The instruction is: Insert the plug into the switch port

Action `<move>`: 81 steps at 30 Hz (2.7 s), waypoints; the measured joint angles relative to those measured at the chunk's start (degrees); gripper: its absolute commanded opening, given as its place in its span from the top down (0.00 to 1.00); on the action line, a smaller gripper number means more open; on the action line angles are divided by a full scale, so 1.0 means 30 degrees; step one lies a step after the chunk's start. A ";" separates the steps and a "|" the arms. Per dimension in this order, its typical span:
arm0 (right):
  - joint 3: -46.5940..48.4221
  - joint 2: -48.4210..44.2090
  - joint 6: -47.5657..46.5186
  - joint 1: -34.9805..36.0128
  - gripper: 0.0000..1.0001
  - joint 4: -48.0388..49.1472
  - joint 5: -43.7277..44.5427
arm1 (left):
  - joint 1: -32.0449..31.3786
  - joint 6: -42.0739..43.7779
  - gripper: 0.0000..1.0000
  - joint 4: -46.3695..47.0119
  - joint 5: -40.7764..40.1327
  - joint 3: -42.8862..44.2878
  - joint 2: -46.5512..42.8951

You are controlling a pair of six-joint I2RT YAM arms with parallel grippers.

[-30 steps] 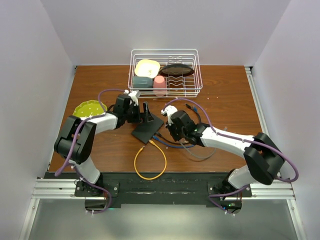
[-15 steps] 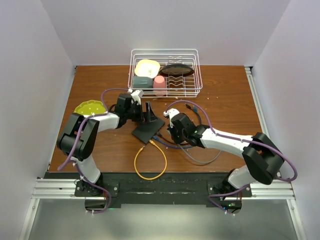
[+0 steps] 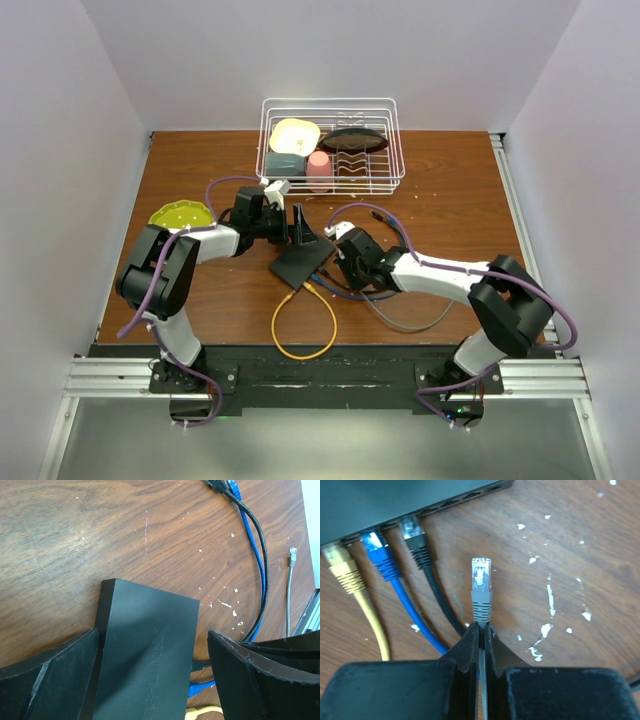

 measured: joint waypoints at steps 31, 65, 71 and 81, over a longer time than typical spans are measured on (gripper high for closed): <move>0.3169 0.2943 -0.0874 0.0000 1.00 -0.1173 0.0517 | -0.0138 0.0146 0.09 -0.0007 -0.0393 0.0000 0.0022; 0.3570 0.3344 -0.0845 0.0168 1.00 -0.1042 -0.0809 | -0.0131 0.0357 0.16 -0.0007 -0.0335 0.0321 0.0714; 0.3636 0.3351 -0.0685 0.0474 1.00 -0.1049 -0.0772 | -0.0117 0.0357 0.17 0.0066 -0.0255 0.0328 0.0801; 0.3636 0.3322 -0.0576 0.0670 1.00 -0.0918 -0.0408 | -0.0102 0.0525 0.18 0.0335 -0.0204 0.0328 0.0860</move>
